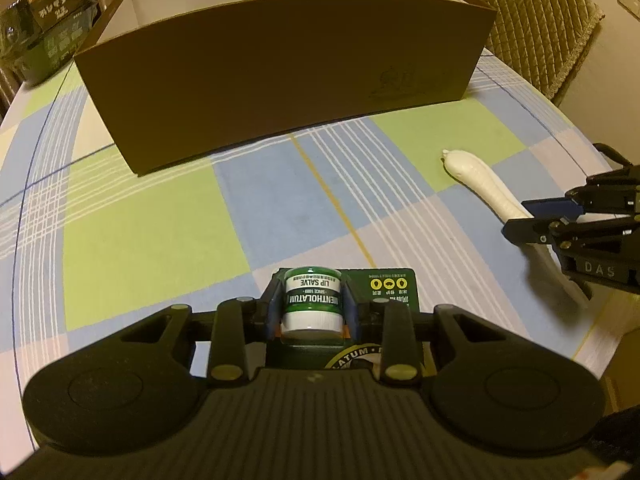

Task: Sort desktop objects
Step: 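Lift and carry the lip salve card and white item over the brown box, then lower the lip salve card and white item into the box and open both tools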

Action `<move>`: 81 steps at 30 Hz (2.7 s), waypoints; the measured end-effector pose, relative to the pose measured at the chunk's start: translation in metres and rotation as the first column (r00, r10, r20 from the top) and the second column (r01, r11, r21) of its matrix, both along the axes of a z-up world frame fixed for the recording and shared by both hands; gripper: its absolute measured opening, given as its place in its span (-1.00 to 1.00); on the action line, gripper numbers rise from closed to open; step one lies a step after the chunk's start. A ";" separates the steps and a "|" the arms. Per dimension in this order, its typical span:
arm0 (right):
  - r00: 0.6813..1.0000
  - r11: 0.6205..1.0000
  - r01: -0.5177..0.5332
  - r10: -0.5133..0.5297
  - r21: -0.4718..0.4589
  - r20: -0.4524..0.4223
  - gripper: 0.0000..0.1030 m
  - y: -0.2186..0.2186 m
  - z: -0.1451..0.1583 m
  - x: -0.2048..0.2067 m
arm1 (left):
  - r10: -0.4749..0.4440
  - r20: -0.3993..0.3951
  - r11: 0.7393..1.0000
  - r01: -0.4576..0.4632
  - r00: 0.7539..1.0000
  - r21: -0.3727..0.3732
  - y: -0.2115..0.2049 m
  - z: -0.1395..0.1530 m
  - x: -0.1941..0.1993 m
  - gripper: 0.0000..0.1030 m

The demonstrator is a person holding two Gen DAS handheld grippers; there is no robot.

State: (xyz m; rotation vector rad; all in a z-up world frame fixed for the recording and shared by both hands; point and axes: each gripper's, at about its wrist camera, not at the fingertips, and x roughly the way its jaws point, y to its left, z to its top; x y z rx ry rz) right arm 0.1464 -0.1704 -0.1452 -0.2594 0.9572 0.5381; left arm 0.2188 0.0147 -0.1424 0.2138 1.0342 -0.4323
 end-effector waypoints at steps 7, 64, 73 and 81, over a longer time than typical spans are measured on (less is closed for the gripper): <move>0.999 0.999 0.029 -0.028 0.028 -0.036 -0.67 -0.006 0.003 0.001 | 0.006 0.001 1.000 -0.006 1.000 -0.017 0.005 0.006 -0.006 -0.48; 0.983 0.964 0.070 -0.110 0.255 0.146 -0.67 0.058 0.138 0.198 | 0.159 0.287 0.982 -0.123 0.945 -0.141 0.012 0.135 0.181 -0.48; 0.987 0.972 0.116 -0.136 0.202 0.089 -0.67 0.070 0.109 0.241 | 0.174 0.224 0.983 -0.154 0.959 -0.103 0.004 0.109 0.225 -0.48; 0.990 0.980 0.118 -0.128 0.159 0.055 -0.67 0.081 0.089 0.261 | 0.168 0.187 0.985 -0.160 0.968 -0.058 -0.002 0.088 0.253 -0.48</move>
